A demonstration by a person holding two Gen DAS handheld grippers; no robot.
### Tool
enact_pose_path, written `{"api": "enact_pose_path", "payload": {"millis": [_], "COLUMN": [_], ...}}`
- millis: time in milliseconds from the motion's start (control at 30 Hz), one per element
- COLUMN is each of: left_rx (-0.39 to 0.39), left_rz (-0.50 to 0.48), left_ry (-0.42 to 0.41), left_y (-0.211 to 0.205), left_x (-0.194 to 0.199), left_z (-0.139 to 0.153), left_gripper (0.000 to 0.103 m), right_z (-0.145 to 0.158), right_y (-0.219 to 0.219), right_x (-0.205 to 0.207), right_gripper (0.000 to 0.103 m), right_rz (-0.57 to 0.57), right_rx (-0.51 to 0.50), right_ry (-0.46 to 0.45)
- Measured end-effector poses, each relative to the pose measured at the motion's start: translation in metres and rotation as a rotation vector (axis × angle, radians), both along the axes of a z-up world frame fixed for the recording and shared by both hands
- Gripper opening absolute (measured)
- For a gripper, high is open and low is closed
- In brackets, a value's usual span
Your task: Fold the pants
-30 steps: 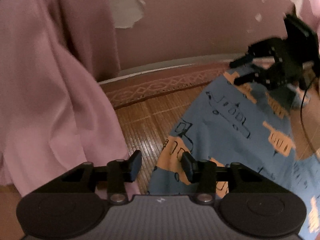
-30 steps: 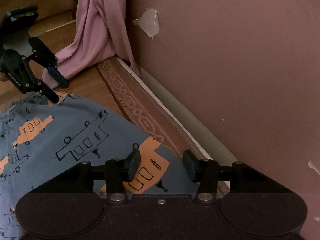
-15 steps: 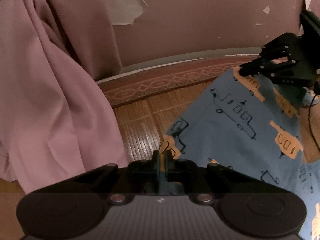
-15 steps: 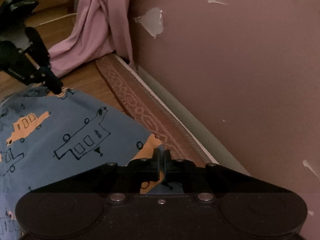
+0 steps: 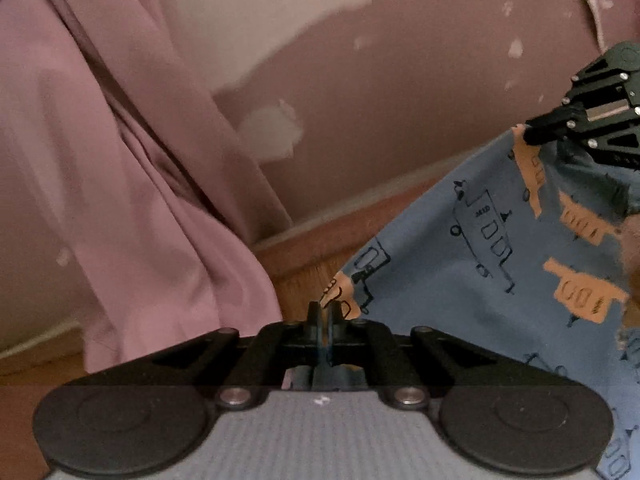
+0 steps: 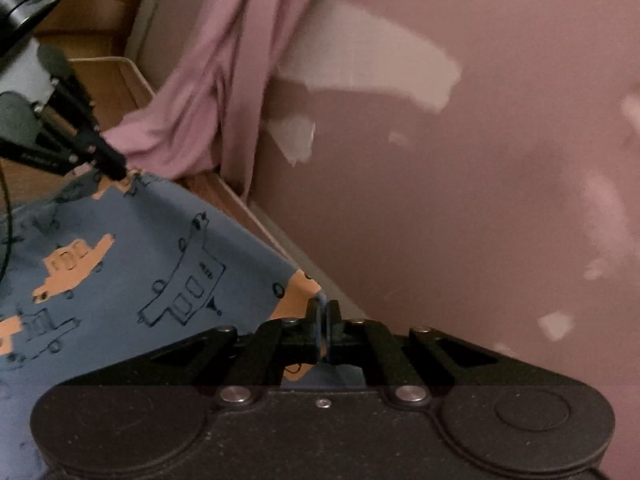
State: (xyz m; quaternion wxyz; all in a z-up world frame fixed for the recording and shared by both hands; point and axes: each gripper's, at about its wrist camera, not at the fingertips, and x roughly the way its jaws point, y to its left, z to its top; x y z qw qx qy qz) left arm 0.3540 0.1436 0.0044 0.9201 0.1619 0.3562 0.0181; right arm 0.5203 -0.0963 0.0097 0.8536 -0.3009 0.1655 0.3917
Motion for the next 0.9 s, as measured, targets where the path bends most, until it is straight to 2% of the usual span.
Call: {"api": "enact_pose_path", "payload": {"millis": [133,267,367,467,667,833,900], "left_rx": [0.042,0.049,0.075,0.145,0.196,0.204,0.199], "left_rz": [-0.031,-0.09,-0.149,-0.226,-0.291,-0.304,-0.299], "left_ry": [-0.128,-0.178,-0.141,-0.118,-0.056,-0.009,0.006], "left_y": [-0.018,-0.032,-0.042,-0.055,-0.069,-0.069,-0.067], "left_x": [-0.043,-0.09,-0.115,-0.141,-0.179,-0.192,-0.193], "left_z": [0.017,0.023,0.022,0.014,-0.011,-0.032,-0.035], "left_gripper": [0.002,0.002,0.003,0.003,0.003,0.004,0.012], "right_z": [0.021,0.031,0.031,0.024,-0.014,-0.037,-0.039], "right_y": [-0.025,-0.049,-0.068,-0.081,-0.093,-0.09,-0.089], "right_x": [-0.056,-0.124,-0.165,-0.205,-0.266,-0.283,-0.28], "right_gripper": [0.001,0.001,0.001,0.001,0.0,0.0,0.001], "right_rz": [-0.006,0.013,0.029,0.05,0.084,0.072,0.07], "right_rx": [0.035,0.009,-0.033,-0.09,-0.155,-0.158,-0.158], "right_ry": [-0.102,-0.182,-0.196,-0.203,-0.109,-0.057,-0.024]}}
